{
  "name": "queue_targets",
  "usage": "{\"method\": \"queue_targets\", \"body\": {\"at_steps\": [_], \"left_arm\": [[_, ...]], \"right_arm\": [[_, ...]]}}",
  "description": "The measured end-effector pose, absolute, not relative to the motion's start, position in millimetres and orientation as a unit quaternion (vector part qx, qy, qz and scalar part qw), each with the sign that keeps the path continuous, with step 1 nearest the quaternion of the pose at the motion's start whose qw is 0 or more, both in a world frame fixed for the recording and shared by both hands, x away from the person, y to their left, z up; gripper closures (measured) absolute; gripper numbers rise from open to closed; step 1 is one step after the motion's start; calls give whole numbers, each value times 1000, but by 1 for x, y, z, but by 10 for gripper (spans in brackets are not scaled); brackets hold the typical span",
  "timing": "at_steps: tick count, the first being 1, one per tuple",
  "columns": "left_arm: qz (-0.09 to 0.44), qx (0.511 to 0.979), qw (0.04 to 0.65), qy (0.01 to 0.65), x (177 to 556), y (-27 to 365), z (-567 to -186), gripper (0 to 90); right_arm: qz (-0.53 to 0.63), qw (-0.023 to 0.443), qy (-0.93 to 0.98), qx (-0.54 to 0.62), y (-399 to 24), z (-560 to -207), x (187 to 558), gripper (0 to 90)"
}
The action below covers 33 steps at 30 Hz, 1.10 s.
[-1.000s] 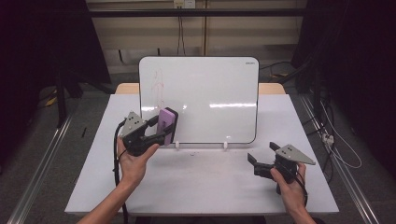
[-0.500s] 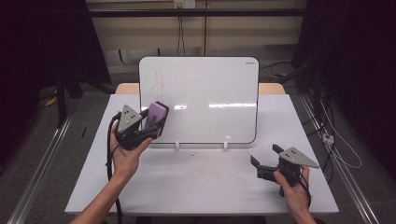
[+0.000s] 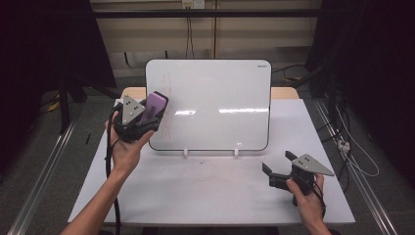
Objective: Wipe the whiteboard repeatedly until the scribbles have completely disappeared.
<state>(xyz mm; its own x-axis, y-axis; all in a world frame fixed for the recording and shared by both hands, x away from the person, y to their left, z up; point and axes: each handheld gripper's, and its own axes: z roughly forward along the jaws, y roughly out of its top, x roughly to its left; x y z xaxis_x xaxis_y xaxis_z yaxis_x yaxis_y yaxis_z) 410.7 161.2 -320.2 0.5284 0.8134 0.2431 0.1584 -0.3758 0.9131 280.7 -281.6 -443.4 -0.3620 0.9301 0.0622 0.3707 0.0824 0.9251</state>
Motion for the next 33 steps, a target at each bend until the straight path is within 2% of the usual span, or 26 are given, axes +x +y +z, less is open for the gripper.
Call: {"method": "queue_targets", "body": {"at_steps": [5,23,33], "left_arm": [[391,747,423,332,430,159,-314,413],[416,738,388,362,494,149,-298,413],[435,760,335,348,506,126,-310,414]], "right_arm": [[476,291,677,480,-281,-443,281,53],[475,286,675,487,-282,-446,282,53],[477,284,672,490,-284,-446,283,54]]}}
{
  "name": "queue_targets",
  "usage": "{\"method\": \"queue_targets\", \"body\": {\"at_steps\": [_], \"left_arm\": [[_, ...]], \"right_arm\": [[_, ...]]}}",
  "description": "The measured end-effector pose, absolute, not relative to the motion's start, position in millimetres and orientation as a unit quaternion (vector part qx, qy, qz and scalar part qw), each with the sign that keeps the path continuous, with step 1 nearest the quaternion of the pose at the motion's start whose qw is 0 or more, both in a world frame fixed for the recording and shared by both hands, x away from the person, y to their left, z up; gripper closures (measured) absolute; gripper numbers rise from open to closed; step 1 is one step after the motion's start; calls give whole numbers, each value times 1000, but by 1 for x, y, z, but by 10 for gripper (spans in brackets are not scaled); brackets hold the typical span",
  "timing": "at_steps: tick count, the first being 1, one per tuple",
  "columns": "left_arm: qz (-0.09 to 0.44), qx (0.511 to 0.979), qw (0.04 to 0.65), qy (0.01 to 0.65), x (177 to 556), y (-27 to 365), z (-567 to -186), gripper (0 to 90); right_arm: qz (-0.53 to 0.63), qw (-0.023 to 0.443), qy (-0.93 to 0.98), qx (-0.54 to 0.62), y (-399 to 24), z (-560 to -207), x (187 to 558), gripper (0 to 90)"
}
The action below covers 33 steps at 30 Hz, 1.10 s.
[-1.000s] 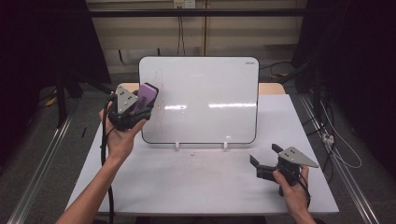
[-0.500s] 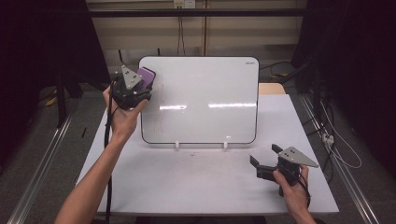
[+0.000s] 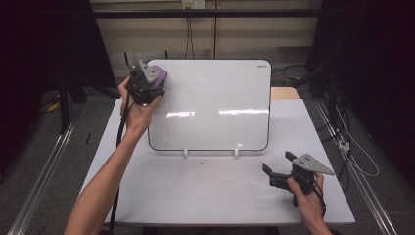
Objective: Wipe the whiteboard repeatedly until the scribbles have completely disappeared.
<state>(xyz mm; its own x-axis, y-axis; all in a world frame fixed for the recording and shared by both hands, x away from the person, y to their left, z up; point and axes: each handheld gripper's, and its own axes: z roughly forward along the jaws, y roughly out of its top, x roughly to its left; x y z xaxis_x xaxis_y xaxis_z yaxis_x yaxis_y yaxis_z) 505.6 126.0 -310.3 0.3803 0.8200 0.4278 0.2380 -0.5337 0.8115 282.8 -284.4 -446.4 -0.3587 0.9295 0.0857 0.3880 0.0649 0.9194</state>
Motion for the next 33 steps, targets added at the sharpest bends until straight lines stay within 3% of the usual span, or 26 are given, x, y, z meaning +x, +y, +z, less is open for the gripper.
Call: {"method": "queue_targets", "body": {"at_steps": [10,22,33], "left_arm": [[441,773,326,319,493,115,-323,414],[439,746,340,367,524,133,-292,414],[436,777,325,317,502,112,-318,414]], "right_arm": [[476,282,677,485,-282,-447,283,55],[477,276,675,491,-284,-448,285,55],[478,277,677,486,-282,-447,285,55]]}}
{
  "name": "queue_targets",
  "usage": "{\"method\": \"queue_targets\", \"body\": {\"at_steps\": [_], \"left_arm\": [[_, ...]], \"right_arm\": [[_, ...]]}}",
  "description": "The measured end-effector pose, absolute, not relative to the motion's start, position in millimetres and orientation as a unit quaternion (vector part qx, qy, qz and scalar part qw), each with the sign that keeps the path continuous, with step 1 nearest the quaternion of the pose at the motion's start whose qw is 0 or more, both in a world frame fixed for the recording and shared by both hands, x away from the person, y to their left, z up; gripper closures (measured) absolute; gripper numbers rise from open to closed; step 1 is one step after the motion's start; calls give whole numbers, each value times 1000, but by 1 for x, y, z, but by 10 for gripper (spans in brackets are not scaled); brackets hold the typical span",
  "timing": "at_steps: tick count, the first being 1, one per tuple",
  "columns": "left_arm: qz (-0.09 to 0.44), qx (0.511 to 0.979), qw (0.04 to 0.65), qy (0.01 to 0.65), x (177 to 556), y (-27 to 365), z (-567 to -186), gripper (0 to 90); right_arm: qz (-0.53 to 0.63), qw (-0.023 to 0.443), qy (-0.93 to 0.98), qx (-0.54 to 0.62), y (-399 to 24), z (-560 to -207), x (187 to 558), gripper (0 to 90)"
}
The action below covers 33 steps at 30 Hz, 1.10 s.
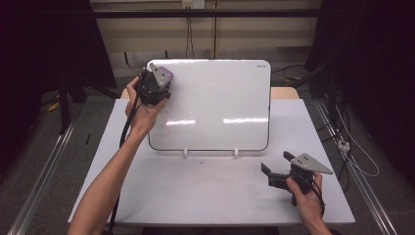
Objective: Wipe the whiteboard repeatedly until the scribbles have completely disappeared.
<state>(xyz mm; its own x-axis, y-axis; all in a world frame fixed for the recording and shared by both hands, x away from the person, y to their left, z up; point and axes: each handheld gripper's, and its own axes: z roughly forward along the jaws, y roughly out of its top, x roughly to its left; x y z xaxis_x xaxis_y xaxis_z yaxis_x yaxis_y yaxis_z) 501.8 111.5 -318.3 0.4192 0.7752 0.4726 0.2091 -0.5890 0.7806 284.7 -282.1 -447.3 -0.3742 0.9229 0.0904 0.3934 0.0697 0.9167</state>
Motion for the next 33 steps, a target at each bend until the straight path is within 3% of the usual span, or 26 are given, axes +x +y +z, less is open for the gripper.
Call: {"method": "queue_targets", "body": {"at_steps": [3,14,33], "left_arm": [[438,780,328,304,496,109,-322,414],[439,749,337,365,523,138,-292,414],[419,793,342,281,469,114,-350,414]], "right_arm": [[478,276,678,486,-282,-448,285,55],[478,276,676,488,-283,-448,285,55],[478,275,678,486,-281,-448,286,55]]}}
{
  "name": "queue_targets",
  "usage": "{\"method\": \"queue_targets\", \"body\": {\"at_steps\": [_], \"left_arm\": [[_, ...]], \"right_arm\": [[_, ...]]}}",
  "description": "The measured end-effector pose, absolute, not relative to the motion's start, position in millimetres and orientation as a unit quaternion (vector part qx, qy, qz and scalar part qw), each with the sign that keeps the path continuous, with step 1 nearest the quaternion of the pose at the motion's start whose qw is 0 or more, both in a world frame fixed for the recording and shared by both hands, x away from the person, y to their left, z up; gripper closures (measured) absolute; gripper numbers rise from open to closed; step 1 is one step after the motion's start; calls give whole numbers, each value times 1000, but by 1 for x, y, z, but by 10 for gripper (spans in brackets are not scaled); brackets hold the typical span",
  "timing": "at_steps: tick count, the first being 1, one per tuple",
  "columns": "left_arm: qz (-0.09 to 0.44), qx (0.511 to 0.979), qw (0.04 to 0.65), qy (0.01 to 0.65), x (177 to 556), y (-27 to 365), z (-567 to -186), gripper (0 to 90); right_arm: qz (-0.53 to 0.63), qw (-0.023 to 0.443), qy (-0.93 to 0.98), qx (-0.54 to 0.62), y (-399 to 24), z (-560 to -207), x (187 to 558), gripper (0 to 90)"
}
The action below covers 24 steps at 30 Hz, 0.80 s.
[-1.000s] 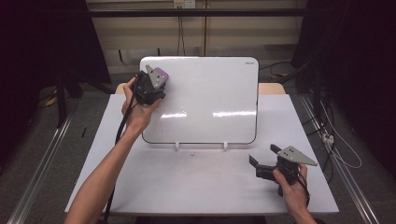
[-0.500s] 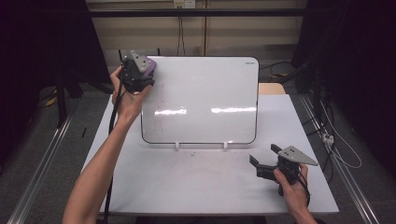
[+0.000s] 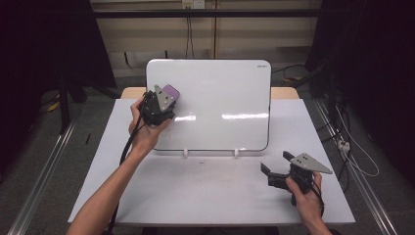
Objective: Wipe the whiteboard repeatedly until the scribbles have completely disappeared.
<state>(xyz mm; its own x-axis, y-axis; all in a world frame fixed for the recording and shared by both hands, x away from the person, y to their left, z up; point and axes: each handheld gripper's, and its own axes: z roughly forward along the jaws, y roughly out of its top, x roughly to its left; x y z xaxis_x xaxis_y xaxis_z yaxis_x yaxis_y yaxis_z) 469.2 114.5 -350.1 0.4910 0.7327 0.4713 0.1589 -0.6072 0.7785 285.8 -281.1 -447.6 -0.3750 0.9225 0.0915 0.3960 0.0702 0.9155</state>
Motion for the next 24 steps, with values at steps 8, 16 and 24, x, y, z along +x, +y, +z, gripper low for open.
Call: {"method": "queue_targets", "body": {"at_steps": [8,16,24], "left_arm": [[440,772,342,305,489,130,-331,414],[447,775,338,292,481,129,-342,414],[425,802,337,251,442,120,-381,414]], "right_arm": [[479,274,676,488,-282,-448,287,55],[479,276,676,487,-282,-447,285,55],[479,276,677,487,-281,-447,285,55]]}}
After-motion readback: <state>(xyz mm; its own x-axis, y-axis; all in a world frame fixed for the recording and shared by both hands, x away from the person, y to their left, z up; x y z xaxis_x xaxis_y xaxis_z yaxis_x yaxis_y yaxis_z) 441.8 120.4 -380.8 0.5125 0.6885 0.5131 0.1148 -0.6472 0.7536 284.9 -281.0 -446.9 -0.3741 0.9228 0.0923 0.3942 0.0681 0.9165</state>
